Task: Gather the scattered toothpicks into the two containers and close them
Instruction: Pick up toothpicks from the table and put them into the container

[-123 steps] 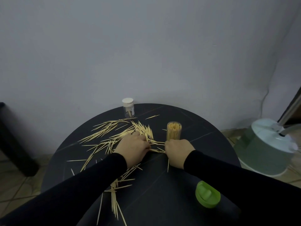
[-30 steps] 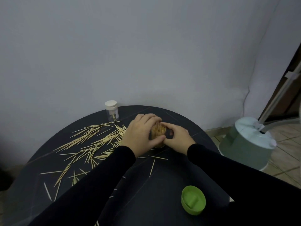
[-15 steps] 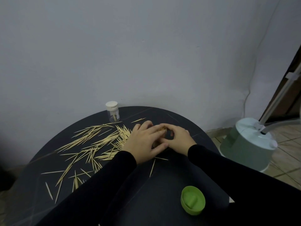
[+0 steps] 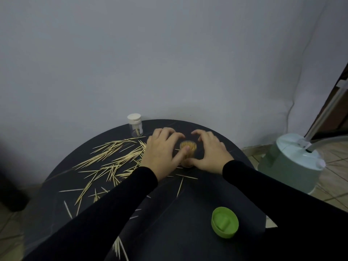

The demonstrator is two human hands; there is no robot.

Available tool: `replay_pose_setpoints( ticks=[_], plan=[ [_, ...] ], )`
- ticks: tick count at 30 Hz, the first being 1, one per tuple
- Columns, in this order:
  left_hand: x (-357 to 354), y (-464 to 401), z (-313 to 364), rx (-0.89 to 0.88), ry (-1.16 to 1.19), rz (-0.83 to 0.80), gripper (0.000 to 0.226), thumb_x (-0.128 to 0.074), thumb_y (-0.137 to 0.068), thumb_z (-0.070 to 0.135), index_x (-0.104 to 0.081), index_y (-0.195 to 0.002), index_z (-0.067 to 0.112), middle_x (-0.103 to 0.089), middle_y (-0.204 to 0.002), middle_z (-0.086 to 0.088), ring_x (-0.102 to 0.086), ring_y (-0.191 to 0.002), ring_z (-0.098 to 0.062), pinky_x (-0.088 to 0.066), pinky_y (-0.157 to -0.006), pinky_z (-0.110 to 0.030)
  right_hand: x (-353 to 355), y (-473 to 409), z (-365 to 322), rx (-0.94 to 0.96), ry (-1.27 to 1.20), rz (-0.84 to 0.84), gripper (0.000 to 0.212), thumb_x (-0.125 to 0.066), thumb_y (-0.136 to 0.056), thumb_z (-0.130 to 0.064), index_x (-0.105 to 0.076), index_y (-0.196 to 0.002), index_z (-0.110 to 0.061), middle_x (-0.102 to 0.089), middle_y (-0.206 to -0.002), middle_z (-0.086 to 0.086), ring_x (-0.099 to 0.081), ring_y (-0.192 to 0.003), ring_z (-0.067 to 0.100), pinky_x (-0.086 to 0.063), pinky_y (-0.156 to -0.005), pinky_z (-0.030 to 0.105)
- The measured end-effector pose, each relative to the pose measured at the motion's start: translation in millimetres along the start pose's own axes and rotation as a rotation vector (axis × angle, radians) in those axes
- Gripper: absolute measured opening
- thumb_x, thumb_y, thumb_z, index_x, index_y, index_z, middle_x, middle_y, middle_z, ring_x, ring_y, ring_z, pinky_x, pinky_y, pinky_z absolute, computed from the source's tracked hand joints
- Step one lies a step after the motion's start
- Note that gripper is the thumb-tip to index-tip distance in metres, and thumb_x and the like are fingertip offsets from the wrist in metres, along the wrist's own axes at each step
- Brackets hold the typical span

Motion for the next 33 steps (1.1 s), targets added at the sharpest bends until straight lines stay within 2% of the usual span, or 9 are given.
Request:
replay_pose_setpoints(
  ticks=[2, 4, 7, 9, 12, 20, 26, 29, 33],
  plan=[
    [1.2, 8.8, -0.3, 0.05, -0.017, -0.064, 0.035, -0.043, -0.088, 0.057, -0.06, -0.1, 0.029, -0.052, -0.097, 0.009, -0.046, -0.095, -0.011, -0.038, -0.079, -0.028, 12.9, 5.1, -12.8, 0.068, -0.008, 0.07, 0.049, -0.073, -0.077, -0.04, -0.045, -0.116, -0.032, -0.05, -0.101, -0.01, -0.051, -0.094, 0.011, -0.044, -0.081, 0.029],
    [-16.5, 25.9, 1.0, 0.094, -0.053, -0.308, 0.031, -0.051, -0.087, 0.056, -0.06, -0.095, 0.028, -0.055, -0.094, 0.008, -0.051, -0.093, -0.012, -0.044, -0.082, -0.03, 17.3, 9.8, -26.3, 0.103, -0.006, 0.045, 0.024, -0.069, -0.081, -0.033, -0.051, -0.096, -0.031, -0.053, -0.084, -0.011, -0.053, -0.076, 0.01, -0.045, -0.064, 0.023],
    [-36.6, 54.6, 4.2, 0.135, -0.118, -0.565, 0.039, -0.056, -0.083, 0.059, -0.062, -0.099, 0.024, -0.06, -0.1, 0.001, -0.055, -0.096, -0.018, -0.048, -0.087, -0.036, -2.0, 17.9, -38.7, 0.087, 0.129, -0.156, 0.007, -0.064, -0.087, -0.033, -0.059, -0.091, -0.031, -0.052, -0.071, -0.012, -0.05, -0.065, 0.003, -0.041, -0.061, 0.02],
    [-39.0, 64.8, 8.8, 0.131, -0.112, -0.585, 0.036, -0.055, -0.086, 0.054, -0.062, -0.102, 0.022, -0.06, -0.104, 0.0, -0.055, -0.099, -0.02, -0.048, -0.088, -0.037, -23.9, 23.7, -40.8, 0.068, 0.229, -0.279, 0.017, -0.06, -0.091, -0.034, -0.064, -0.106, -0.026, -0.056, -0.078, -0.013, -0.053, -0.071, 0.004, -0.046, -0.069, 0.022],
    [-32.3, 71.2, 6.1, 0.147, -0.074, -0.566, 0.024, -0.052, -0.092, 0.041, -0.062, -0.105, 0.023, -0.061, -0.108, 0.0, -0.054, -0.102, -0.02, -0.046, -0.09, -0.036, -47.1, 27.0, -37.2, 0.017, 0.366, -0.361, 0.027, -0.056, -0.094, -0.032, -0.062, -0.116, -0.016, -0.065, -0.101, 0.0, -0.062, -0.091, 0.016, -0.054, -0.084, 0.031],
    [-6.0, 84.5, -41.5, 0.13, -0.202, -0.572, 0.018, -0.046, -0.097, 0.036, -0.059, -0.106, 0.027, -0.053, -0.112, 0.007, -0.044, -0.103, -0.013, -0.041, -0.09, -0.028, -62.8, 23.3, -41.1, 0.039, 0.447, -0.475, 0.021, -0.051, -0.098, -0.026, -0.058, -0.113, -0.013, -0.062, -0.106, 0.005, -0.061, -0.096, 0.021, -0.052, -0.083, 0.033],
    [-3.4, 77.3, -60.8, 0.165, -0.189, -0.549, 0.019, -0.052, -0.094, 0.04, -0.056, -0.11, 0.03, -0.051, -0.117, 0.009, -0.044, -0.106, -0.01, -0.042, -0.093, -0.027, -73.6, 13.4, -64.2, 0.156, 0.436, -0.387, 0.02, -0.05, -0.098, -0.021, -0.056, -0.116, -0.014, -0.054, -0.115, 0.005, -0.059, -0.096, 0.021, -0.053, -0.081, 0.035],
    [-3.3, 70.8, -72.0, 0.203, -0.187, -0.536, 0.029, -0.055, -0.092, 0.04, -0.052, -0.119, 0.031, -0.051, -0.121, 0.009, -0.045, -0.111, -0.011, -0.042, -0.096, -0.027, -74.7, 7.1, -78.2, 0.183, 0.369, -0.321, 0.033, -0.049, -0.098, -0.035, -0.054, -0.123, -0.014, -0.053, -0.118, 0.003, -0.059, -0.098, 0.019, -0.054, -0.083, 0.035],
    [-9.7, 71.1, -84.2, 0.247, -0.189, -0.575, 0.036, -0.055, -0.092, 0.042, -0.053, -0.126, 0.03, -0.053, -0.124, 0.008, -0.047, -0.114, -0.012, -0.044, -0.098, -0.031, -86.6, 3.0, -84.4, 0.225, 0.376, -0.383, 0.039, -0.053, -0.095, -0.043, -0.059, -0.126, -0.02, -0.057, -0.118, 0.0, -0.058, -0.102, 0.017, -0.052, -0.085, 0.034]
  ],
)
Point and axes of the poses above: each hand's wrist, its own y-axis away from the middle knuckle, its own x-axis out of the back of the hand, z = x × y, the point moved 9 cm from there along -y, towards the middle knuckle
